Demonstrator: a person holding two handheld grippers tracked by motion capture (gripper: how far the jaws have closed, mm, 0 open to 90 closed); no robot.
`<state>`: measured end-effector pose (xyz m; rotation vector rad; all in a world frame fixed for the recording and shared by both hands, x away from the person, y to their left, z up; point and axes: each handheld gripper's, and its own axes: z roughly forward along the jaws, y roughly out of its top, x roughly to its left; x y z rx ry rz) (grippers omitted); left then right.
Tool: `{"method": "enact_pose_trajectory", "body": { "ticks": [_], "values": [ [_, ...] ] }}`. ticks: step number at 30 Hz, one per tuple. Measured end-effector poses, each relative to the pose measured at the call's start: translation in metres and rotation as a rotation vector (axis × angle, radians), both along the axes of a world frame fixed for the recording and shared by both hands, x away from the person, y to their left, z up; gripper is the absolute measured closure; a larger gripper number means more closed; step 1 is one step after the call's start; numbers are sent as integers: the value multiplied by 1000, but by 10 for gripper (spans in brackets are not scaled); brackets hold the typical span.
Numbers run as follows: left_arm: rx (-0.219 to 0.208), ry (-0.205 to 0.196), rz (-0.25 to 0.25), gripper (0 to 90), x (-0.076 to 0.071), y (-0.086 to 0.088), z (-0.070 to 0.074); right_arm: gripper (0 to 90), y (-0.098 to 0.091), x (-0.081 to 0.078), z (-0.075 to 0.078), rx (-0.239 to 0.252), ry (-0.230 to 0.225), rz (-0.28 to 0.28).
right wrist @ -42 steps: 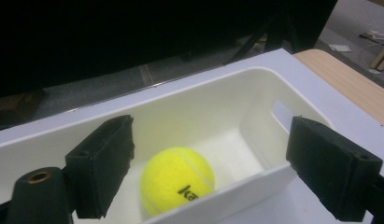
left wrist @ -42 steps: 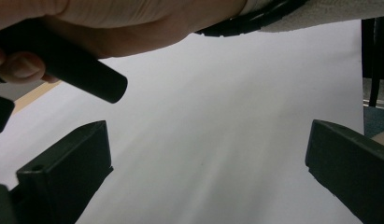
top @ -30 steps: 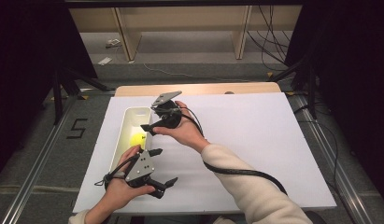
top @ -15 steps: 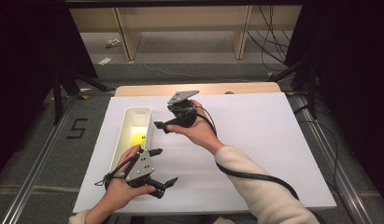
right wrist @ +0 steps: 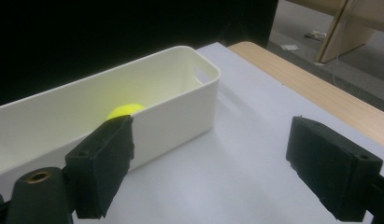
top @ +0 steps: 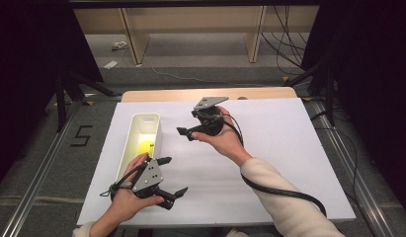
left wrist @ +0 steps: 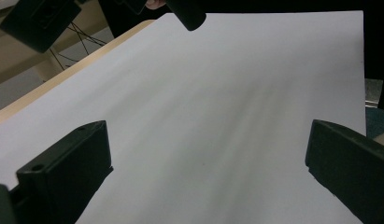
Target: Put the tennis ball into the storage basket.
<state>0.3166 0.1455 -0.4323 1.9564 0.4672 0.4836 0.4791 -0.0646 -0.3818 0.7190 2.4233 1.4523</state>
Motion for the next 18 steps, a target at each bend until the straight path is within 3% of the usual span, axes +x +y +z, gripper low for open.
{"method": "enact_pose_trajectory", "body": {
  "ticks": [9,11,12,18],
  "values": [
    [1,0,3,0,0,0,0,157,-29,-6,-3,3,-11,-43],
    [3,-19,-3,0,1,0,0,157,-38,-8,-4,3,-10,-54],
    [-2,-3,-2,0,0,0,0,157,-43,-9,-4,6,-8,-65],
    [2,0,6,0,0,0,0,157,-72,-15,-9,13,-2,-114]
  ]
}}
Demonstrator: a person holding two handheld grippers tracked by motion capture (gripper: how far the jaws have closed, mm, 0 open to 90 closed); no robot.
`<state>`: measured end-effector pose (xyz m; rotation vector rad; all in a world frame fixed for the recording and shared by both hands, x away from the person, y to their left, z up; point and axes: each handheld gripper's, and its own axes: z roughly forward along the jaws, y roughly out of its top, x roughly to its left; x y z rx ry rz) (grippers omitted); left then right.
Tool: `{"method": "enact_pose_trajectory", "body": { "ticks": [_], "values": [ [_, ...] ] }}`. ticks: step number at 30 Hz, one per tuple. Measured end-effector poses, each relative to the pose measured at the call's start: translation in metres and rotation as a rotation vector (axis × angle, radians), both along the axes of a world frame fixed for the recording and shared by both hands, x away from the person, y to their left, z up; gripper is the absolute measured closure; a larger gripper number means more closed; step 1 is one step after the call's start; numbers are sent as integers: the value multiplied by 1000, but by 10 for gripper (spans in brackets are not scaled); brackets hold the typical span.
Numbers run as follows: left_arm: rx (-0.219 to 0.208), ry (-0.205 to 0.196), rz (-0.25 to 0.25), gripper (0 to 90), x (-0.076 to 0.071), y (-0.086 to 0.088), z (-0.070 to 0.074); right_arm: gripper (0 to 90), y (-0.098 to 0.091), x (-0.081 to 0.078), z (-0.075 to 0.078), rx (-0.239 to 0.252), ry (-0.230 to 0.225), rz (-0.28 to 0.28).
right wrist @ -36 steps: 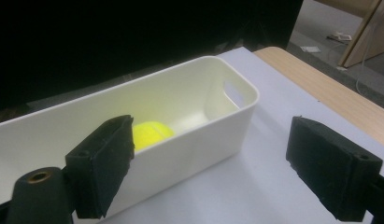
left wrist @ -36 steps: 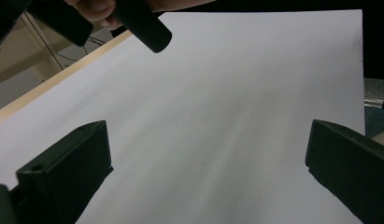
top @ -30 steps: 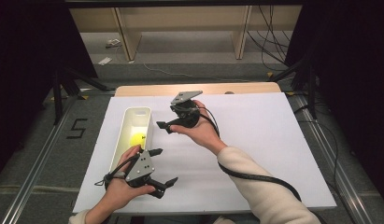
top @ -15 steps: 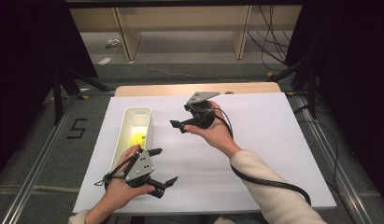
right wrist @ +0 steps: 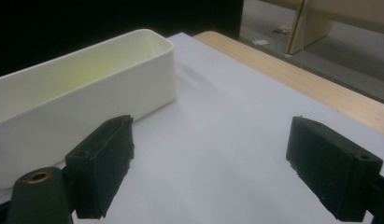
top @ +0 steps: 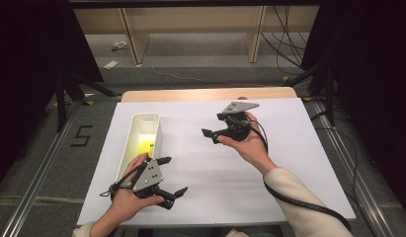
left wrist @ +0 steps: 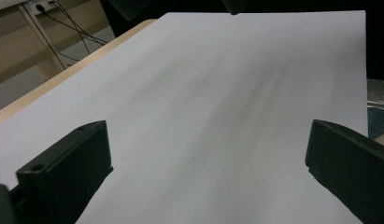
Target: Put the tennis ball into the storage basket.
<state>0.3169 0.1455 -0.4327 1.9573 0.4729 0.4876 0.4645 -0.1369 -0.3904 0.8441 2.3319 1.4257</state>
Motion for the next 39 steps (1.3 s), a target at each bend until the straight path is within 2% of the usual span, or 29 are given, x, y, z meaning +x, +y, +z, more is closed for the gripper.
{"method": "enact_pose_trajectory", "body": {
  "ticks": [9,16,39],
  "values": [
    [-1,-1,5,0,0,0,0,157,-37,-12,-4,-6,8,-52],
    [-2,-1,9,0,1,1,0,157,-64,-24,-10,11,13,-104],
    [-8,0,16,0,1,1,0,157,-124,-59,-21,26,21,-191]
  ]
}}
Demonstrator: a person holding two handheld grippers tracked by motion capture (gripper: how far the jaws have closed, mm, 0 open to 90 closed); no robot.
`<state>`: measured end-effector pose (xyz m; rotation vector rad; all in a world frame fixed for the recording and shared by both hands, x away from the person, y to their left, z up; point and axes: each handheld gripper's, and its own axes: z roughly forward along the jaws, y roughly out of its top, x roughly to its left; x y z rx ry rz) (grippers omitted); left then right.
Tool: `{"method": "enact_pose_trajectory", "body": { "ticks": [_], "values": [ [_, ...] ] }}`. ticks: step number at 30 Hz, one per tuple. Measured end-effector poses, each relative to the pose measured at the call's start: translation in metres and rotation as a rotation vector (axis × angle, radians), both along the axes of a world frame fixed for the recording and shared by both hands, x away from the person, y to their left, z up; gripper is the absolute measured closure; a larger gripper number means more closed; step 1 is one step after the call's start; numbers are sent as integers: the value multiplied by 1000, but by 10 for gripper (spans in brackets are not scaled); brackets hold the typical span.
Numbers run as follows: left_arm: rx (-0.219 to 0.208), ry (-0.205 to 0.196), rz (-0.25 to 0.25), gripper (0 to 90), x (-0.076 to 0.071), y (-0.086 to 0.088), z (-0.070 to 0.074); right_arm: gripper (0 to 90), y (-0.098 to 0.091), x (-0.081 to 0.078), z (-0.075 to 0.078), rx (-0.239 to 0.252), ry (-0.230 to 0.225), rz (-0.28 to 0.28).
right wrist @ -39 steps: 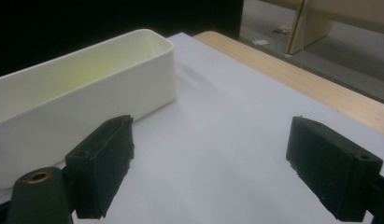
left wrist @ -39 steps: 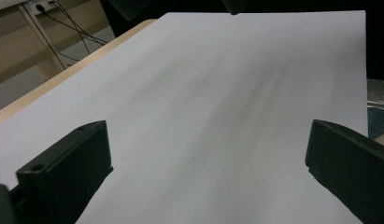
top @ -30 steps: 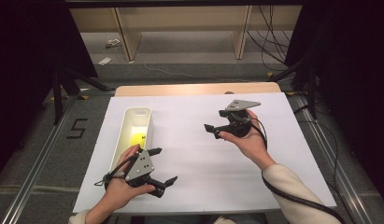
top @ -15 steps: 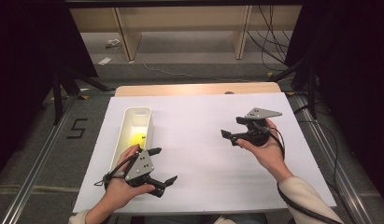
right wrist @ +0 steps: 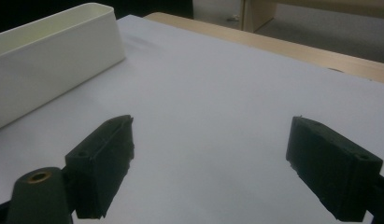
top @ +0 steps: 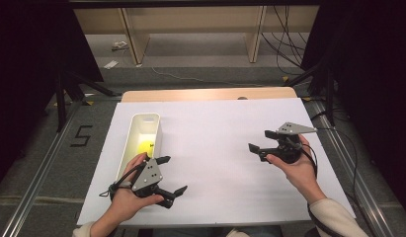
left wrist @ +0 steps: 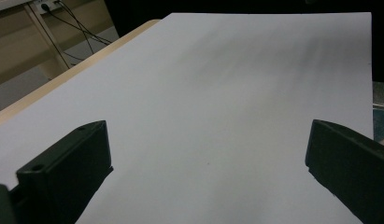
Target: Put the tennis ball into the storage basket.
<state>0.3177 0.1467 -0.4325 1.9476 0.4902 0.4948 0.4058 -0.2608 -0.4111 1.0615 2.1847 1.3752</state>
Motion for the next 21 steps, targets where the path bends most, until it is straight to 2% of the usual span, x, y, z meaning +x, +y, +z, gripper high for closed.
{"method": "enact_pose_trajectory", "body": {
  "ticks": [8,21],
  "values": [
    [-2,-1,0,0,0,0,0,157,-17,-16,-8,9,0,-16],
    [-4,-3,1,0,0,0,1,157,-26,-31,-11,29,-15,-10]
  ]
}}
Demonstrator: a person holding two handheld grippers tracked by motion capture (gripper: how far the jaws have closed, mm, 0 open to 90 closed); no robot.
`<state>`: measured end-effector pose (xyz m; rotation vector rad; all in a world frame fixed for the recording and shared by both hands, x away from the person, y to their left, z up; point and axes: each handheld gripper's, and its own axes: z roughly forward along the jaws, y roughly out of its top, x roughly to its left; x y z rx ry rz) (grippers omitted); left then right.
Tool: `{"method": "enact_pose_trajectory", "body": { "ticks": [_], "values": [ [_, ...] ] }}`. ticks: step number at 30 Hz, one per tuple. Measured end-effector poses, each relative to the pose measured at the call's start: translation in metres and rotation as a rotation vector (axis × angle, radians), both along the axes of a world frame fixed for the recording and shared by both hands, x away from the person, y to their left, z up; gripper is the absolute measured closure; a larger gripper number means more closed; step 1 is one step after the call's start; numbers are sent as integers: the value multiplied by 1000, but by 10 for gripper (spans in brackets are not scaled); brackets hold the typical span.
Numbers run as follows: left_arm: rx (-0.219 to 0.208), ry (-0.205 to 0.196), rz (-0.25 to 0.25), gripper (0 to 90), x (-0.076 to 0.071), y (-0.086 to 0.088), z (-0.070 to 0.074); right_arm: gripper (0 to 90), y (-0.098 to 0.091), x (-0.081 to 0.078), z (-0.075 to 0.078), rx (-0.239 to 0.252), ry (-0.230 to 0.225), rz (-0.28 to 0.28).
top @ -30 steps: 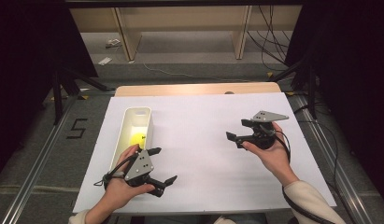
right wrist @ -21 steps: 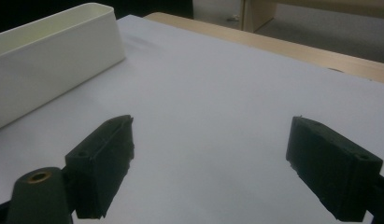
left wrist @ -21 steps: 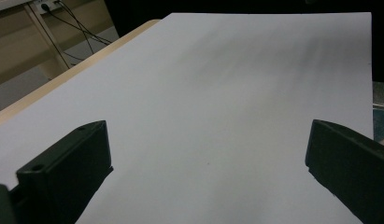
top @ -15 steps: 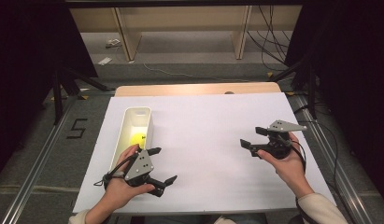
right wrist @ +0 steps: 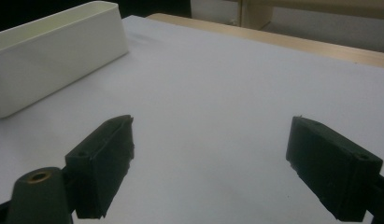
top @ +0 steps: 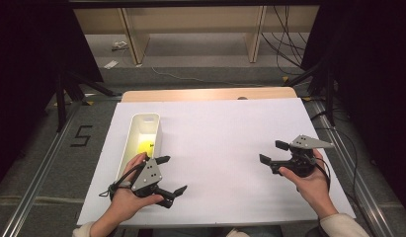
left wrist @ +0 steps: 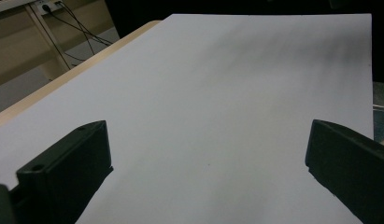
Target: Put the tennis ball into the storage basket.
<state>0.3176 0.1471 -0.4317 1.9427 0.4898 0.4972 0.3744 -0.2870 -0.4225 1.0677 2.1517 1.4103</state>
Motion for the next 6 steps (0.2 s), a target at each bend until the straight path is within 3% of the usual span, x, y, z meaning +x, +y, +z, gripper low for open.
{"method": "enact_pose_trajectory", "body": {
  "ticks": [6],
  "values": [
    [0,1,2,2,0,0,1,157,-2,0,1,15,-7,5]
  ]
}}
